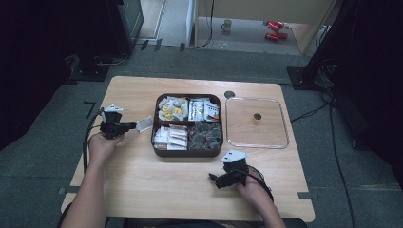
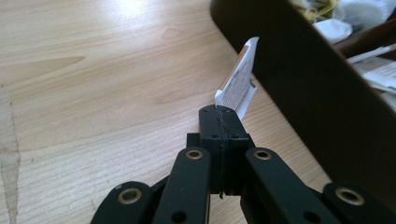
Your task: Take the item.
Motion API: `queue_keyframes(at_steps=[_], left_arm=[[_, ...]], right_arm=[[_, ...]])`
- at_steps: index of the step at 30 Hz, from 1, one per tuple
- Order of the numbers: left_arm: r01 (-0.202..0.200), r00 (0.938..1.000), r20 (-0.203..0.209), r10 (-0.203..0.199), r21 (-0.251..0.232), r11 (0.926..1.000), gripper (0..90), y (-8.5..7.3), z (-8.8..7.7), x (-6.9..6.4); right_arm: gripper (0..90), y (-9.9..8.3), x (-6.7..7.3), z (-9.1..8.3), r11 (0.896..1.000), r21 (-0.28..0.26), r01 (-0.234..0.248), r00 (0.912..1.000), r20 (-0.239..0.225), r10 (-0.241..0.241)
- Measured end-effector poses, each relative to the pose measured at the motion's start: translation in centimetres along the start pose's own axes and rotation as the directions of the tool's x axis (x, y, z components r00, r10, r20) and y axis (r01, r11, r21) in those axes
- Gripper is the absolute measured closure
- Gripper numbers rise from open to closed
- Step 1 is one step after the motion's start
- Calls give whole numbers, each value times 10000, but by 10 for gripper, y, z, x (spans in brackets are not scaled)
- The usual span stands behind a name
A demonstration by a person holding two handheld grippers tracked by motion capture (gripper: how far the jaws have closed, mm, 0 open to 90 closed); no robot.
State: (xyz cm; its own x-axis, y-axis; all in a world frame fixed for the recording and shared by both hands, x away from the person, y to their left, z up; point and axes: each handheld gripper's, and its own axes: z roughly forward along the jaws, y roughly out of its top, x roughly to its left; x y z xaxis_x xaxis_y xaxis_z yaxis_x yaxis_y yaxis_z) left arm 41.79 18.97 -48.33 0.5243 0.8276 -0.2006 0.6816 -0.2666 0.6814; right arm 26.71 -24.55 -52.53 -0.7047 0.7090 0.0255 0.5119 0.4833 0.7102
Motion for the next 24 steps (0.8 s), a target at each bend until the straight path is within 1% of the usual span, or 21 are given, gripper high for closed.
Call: queue_keyframes(at_steps=[5,9,12,17,19,21,24], left_arm=[[234,9997,-21,-234,-139,9996,900,-5,2,7],[257,9996,-144,-257,-28,9997,900,-8,4,10],[291,9995,-148,-291,26,9996,897,-9,6,11],[169,9998,-132,-169,-6,9999,848,-10,7,10],[249,9996,-106,-250,-51,9997,804,-10,6,11],[385,9992,-45,-386,-106,9992,778,-10,5,11],[363,9993,-59,-364,-207,9991,765,-11,2,11]], right_arm=[[0,0,0,0,10000,2,3,10000,1,-3],[0,0,0,0,10000,-1,-1,10000,3,1],[0,0,0,0,10000,-1,3,10000,1,-3],[0,0,0,0,10000,0,12,10000,-5,-12],[0,0,0,0,10000,-3,13,10000,-9,-13],[0,0,0,0,10000,-5,25,10000,-16,-25],[0,0,0,0,10000,-7,32,10000,-34,-32]])
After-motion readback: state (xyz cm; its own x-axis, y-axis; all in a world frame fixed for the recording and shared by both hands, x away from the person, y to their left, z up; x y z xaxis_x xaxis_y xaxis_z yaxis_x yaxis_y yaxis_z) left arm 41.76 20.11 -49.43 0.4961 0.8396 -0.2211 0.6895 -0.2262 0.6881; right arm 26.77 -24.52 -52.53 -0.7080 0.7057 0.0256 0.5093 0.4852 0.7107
